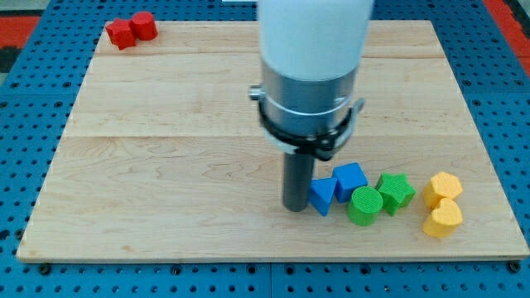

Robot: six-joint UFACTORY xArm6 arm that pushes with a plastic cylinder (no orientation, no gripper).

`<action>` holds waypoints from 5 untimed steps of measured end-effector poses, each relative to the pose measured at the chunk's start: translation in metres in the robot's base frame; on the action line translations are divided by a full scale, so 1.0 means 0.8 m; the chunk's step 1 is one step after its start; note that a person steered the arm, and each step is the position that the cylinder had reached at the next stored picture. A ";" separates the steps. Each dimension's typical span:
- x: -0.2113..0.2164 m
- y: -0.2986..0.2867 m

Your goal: Push red star towards bottom center

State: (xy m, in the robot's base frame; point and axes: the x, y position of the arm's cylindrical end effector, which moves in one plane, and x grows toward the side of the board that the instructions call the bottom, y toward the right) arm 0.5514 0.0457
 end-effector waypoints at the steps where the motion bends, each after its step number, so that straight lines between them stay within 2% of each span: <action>1: -0.004 -0.069; 3: -0.155 -0.196; 4: -0.257 -0.436; 5: -0.261 -0.438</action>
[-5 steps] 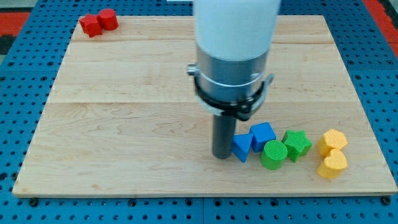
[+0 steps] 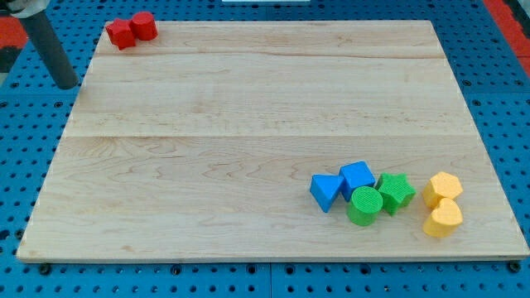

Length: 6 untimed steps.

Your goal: Push red star towards bottom center

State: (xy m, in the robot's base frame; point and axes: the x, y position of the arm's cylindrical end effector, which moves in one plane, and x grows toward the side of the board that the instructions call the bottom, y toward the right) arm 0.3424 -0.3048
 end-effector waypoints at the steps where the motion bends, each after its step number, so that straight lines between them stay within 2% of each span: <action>1: -0.083 0.010; 2: -0.146 0.010; 3: -0.178 0.037; 4: -0.126 0.151; 5: -0.046 0.245; 6: -0.088 0.208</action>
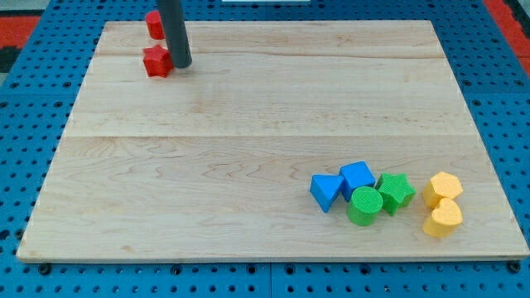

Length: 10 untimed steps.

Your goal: Push red star towards bottom center

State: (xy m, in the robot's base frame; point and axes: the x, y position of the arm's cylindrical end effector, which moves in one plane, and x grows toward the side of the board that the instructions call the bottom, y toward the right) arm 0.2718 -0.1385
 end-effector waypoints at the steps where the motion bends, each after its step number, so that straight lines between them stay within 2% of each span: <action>1: -0.031 0.011; 2: -0.008 -0.067; 3: -0.006 -0.109; 4: 0.032 -0.098; 5: 0.071 0.040; 6: 0.093 0.056; 7: 0.043 0.010; 8: 0.100 0.009; 9: 0.140 0.091; 10: 0.158 0.083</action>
